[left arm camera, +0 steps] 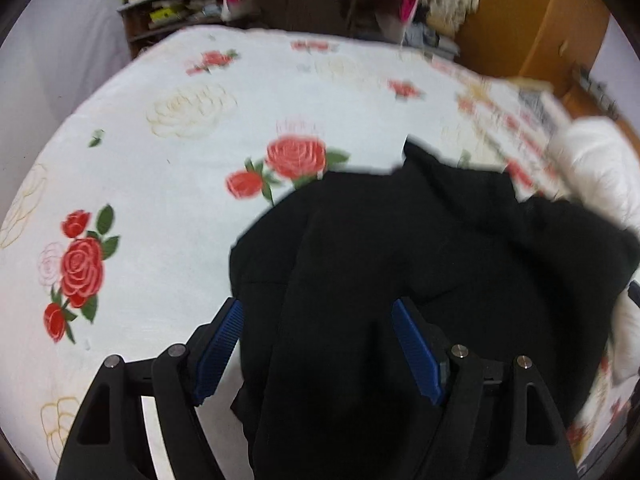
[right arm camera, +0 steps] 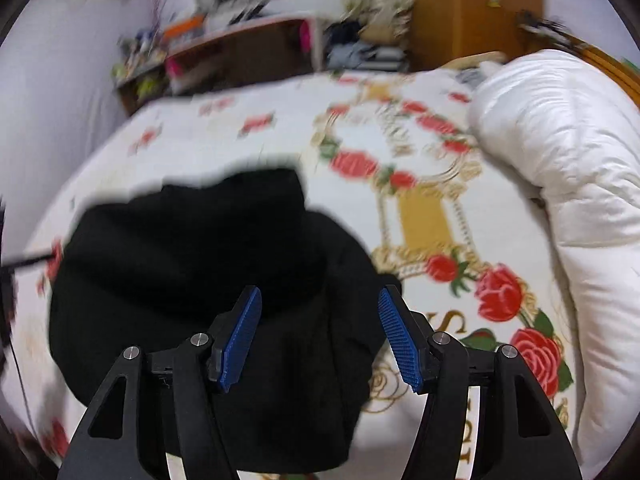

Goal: Fold large clothes

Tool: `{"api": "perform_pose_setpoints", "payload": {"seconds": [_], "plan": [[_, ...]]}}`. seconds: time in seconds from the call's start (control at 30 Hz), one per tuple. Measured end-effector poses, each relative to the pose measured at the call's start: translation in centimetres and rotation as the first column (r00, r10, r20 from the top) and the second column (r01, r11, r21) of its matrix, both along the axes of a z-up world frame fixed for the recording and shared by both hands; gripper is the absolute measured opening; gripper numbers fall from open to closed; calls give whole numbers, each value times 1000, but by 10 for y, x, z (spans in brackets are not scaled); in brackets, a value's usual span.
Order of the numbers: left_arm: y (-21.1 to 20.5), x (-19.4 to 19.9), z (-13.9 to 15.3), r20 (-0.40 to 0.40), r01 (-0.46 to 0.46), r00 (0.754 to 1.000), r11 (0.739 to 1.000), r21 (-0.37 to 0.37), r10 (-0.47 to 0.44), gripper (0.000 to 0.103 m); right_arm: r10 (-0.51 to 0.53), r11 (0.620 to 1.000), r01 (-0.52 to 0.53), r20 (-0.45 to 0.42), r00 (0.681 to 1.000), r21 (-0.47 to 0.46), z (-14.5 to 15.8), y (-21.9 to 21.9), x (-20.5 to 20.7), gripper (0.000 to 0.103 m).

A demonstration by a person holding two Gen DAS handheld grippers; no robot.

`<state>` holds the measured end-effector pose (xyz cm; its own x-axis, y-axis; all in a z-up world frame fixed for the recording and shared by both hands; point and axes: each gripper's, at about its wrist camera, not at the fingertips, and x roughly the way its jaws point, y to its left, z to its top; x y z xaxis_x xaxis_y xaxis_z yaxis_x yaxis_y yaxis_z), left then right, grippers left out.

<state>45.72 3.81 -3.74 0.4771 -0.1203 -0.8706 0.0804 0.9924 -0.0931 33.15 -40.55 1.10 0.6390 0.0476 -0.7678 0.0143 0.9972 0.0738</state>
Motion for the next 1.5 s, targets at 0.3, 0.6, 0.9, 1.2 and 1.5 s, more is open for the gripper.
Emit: {"api": "perform_pose_setpoints", "payload": {"seconds": [0.3, 0.6, 0.9, 1.2, 1.5], "plan": [[-24, 20, -34, -40, 51, 998, 999, -15, -52, 77, 87, 985, -74, -74, 993, 158, -55, 17, 63, 62], [-26, 30, -43, -73, 22, 997, 1000, 9, -22, 25, -66, 945, 114, -162, 985, 308, -84, -7, 83, 61], [11, 2, 11, 69, -59, 995, 994, -96, 65, 15, -40, 971, 41, -9, 999, 235, -36, 6, 53, 12], [16, 23, 70, 243, -66, 966, 991, -118, 93, 15, -85, 981, 50, 182, 980, 189, 31, 3, 52, 11], [-6, 94, -21, 74, -114, 991, 993, 27, 112, 18, -126, 991, 128, -38, 991, 39, -46, 6, 129, 11]]}}
